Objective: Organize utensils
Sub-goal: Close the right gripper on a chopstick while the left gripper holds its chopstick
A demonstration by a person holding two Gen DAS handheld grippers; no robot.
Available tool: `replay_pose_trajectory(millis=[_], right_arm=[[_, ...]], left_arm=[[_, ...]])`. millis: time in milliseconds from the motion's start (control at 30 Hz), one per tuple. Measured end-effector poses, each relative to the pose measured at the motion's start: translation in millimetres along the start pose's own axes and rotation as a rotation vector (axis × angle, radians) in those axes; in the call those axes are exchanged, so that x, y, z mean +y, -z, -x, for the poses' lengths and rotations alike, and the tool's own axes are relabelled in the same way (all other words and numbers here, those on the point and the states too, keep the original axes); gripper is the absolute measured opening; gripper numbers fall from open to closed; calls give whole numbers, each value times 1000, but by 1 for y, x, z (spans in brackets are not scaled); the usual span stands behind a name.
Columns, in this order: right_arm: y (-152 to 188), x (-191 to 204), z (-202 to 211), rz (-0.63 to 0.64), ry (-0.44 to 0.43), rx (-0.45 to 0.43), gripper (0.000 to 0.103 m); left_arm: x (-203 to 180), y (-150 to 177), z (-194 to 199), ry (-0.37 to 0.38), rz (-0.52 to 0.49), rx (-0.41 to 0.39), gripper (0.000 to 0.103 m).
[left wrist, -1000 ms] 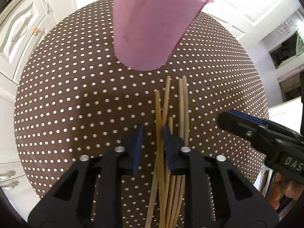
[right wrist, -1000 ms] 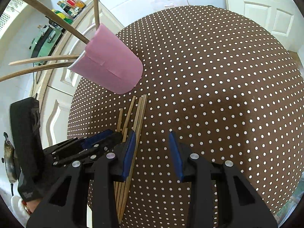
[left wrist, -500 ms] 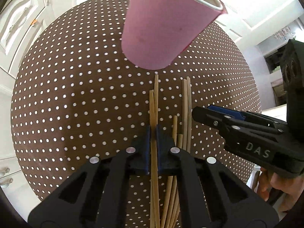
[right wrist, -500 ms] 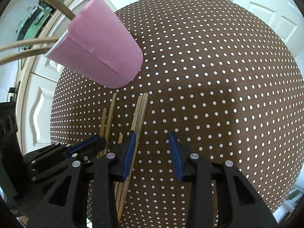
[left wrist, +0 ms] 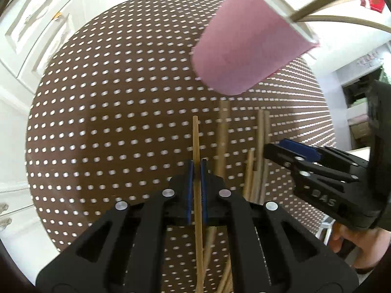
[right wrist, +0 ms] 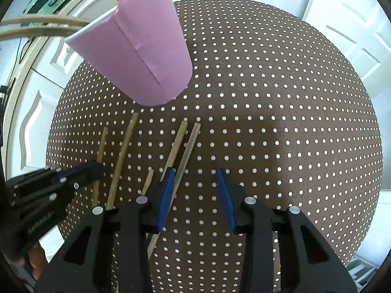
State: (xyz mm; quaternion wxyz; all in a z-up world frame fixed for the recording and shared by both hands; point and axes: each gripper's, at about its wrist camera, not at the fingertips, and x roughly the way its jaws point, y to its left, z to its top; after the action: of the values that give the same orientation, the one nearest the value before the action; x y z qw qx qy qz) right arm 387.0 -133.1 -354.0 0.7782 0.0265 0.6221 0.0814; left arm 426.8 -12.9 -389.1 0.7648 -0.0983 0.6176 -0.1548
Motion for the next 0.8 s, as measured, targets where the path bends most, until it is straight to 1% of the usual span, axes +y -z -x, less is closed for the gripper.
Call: replay_pose_trajectory(millis=[67,167,267,333,367,400,467,500,533,600,700,733,800], right_arm=[[1,3,0,8,12,10,34],[-1,10,-4,24,33,22,37],[-11,26,-11,62,75,26,36],[-13,31,-14,84,99,22,32],[-15,33,-16,96,108,21,31],[-16,33,-17,100,111,22,28],[-20,34,-19,100,111,20,17],[-21,32,-18,97,107,19,13],[-23,29,-19,81,87,24,10],[-25,22,-17,61,62,29,6],[-29,0,-10,14,-5,26,5],[-28,-7,-5,-12,-35,16,5],[-26,-16,5,-39,-60,-11,5]], left_arm=[[8,0,1,-5,17,4,6],[17,0,5,-1,17,12,7],[26,3,7,-9,22,27,7],[18,-6,3,-23,15,34,7],[17,-10,2,-31,13,40,7],[18,-11,2,-38,9,46,7],[18,-13,0,-51,-2,54,7],[16,-14,0,-61,-18,54,7],[8,-12,-3,-68,-30,51,7],[4,-10,-5,-76,-46,46,7],[1,-6,-4,-70,-41,41,6],[0,-5,-2,-62,-40,38,6],[0,-2,6,-50,-45,25,6]])
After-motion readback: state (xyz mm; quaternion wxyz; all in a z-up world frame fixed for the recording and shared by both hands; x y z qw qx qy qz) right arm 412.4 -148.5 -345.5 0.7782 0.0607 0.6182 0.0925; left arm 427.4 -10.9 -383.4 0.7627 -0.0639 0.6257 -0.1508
